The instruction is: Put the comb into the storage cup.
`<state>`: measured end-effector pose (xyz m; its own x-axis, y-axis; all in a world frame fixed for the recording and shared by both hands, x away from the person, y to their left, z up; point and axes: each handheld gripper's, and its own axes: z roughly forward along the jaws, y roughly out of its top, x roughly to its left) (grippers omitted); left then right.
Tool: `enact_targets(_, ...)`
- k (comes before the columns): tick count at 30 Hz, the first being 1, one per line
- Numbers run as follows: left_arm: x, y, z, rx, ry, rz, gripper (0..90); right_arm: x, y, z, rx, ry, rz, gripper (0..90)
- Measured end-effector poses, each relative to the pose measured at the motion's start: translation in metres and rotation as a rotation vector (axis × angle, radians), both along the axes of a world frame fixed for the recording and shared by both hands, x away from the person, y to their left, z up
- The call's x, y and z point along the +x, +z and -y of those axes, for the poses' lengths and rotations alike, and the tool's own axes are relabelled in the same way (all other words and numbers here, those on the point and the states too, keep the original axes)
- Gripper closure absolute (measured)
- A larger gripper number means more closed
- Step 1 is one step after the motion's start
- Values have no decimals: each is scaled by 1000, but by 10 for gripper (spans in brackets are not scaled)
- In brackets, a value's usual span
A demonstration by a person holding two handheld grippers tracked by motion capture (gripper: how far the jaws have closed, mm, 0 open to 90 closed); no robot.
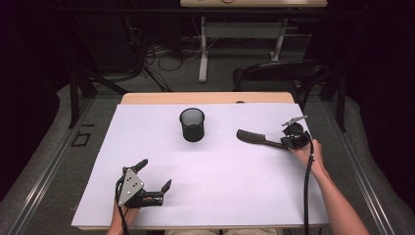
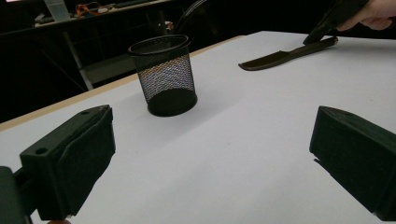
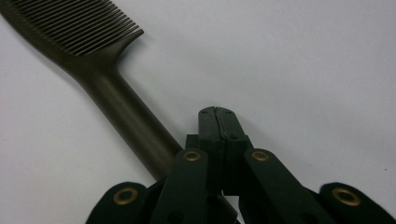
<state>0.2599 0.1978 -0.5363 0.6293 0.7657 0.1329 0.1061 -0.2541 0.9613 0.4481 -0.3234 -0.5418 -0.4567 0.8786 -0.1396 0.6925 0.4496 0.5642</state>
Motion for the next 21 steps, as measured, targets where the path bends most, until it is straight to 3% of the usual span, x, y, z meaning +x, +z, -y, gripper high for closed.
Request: enact_targets(21, 0, -1, 1, 6, -4, -6, 1, -16, 2, -4, 1, 21, -35, 900)
